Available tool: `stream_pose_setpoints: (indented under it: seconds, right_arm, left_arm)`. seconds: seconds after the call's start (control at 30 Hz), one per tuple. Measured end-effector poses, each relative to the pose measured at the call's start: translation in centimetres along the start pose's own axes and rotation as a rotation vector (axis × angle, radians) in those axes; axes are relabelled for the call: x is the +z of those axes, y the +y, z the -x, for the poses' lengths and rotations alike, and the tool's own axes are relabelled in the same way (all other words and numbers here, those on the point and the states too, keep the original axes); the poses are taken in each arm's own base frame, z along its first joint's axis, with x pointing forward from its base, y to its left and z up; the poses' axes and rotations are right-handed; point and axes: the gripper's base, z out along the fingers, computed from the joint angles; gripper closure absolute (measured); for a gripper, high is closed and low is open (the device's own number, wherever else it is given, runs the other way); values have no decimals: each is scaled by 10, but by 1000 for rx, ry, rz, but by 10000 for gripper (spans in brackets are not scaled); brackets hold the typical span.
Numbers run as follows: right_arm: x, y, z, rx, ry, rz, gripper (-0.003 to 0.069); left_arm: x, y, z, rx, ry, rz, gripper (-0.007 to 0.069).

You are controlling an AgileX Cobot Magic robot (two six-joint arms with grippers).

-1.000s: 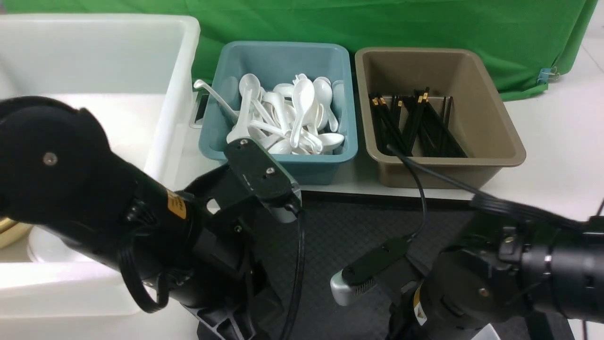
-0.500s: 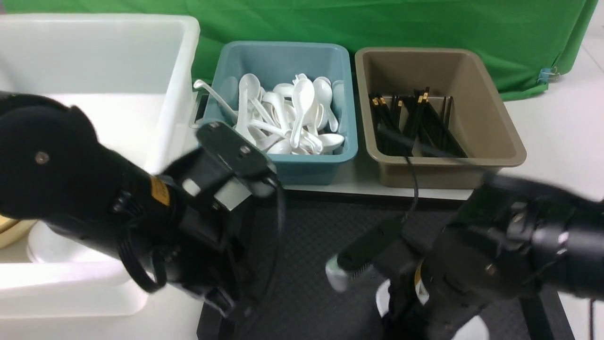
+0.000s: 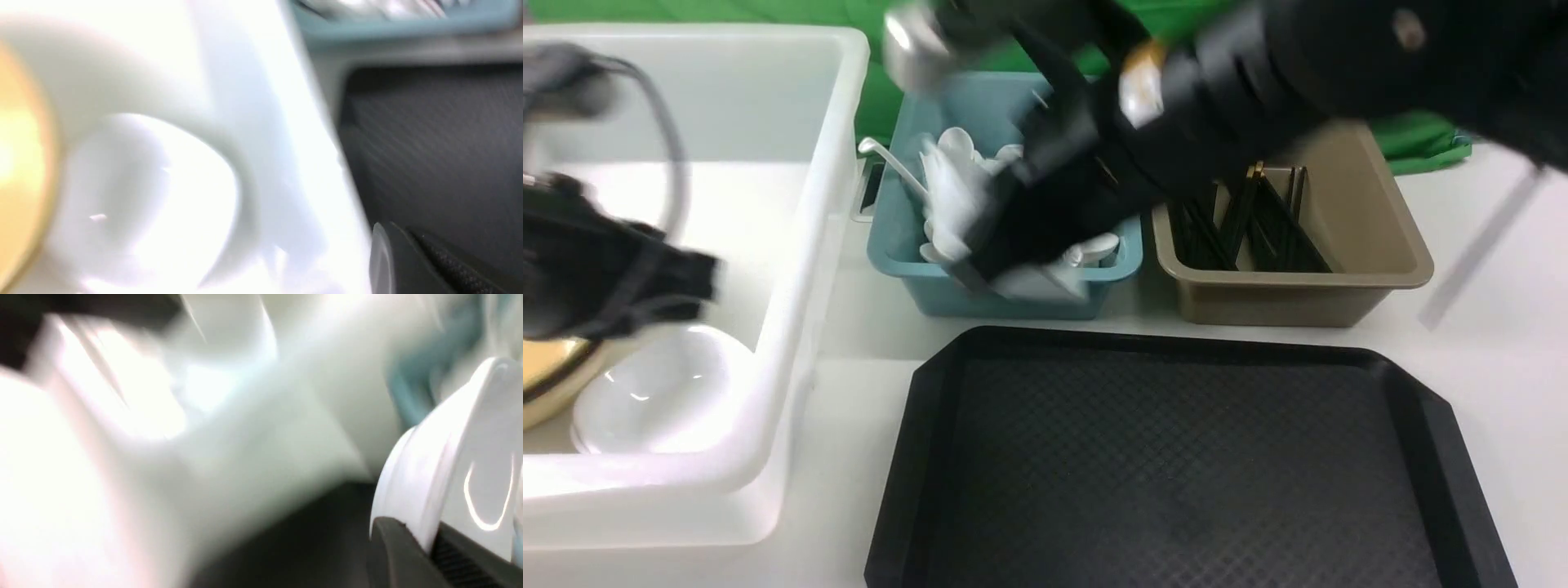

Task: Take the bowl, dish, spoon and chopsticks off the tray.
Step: Use the right arm to put the plate into the large storage box on the left

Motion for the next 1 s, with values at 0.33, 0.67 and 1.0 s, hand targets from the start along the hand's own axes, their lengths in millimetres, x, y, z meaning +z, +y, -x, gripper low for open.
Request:
stream_pose_setpoints:
  seconds: [0.33, 0.67, 1.0]
  right_arm:
    - [106, 42, 55, -103, -147, 233, 631]
    - [213, 65, 1, -122, 22, 289, 620]
    - [220, 63, 0, -108, 7, 265, 217]
  left_arm:
    - [-71, 29, -14, -179, -199, 181, 637]
    - [-75, 29, -18, -199, -187, 192, 637]
    - [-74, 29, -20, -201, -168, 190, 637]
